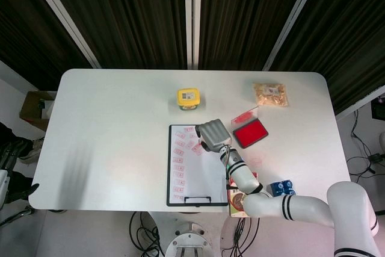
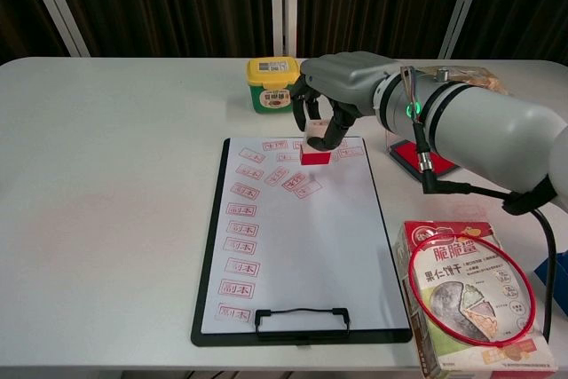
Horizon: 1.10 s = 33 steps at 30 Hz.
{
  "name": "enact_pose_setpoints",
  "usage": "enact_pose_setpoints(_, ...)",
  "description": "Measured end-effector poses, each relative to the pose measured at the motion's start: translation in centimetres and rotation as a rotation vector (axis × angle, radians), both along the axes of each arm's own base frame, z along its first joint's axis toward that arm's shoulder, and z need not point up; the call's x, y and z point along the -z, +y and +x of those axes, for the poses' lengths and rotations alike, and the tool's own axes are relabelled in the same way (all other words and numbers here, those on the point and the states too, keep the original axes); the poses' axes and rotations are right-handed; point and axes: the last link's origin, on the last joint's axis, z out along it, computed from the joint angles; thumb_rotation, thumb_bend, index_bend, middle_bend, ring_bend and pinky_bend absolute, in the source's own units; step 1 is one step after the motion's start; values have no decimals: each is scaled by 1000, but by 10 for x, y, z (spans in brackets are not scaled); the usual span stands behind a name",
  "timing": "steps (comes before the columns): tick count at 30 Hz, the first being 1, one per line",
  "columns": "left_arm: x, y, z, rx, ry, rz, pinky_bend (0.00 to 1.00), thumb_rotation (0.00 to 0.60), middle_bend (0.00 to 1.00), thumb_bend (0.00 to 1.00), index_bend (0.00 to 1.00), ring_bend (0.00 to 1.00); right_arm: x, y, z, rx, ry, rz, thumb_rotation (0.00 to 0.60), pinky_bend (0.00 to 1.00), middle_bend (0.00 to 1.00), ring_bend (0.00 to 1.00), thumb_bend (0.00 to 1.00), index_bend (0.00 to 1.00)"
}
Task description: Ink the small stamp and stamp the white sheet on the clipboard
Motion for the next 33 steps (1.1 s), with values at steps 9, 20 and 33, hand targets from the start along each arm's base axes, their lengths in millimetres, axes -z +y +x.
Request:
enact_pose_setpoints(9, 1, 1, -3, -5, -1, -5, 160, 600, 91, 0, 96, 68, 9, -9, -8, 30, 17, -8, 600, 1000, 876, 935, 536, 1000)
enact_pose_setpoints(20, 1, 1, -4, -8, -2, -6, 160, 600, 91, 0, 96, 68, 16, -11, -8, 40, 26, -7, 600, 1000, 876, 934, 535, 1000)
enact_pose_setpoints(33, 2, 0, -6, -10, -8, -9, 160, 600, 91, 0, 96, 67, 21, -10, -11, 30, 51, -23, 600, 1000, 876, 935, 533, 1000)
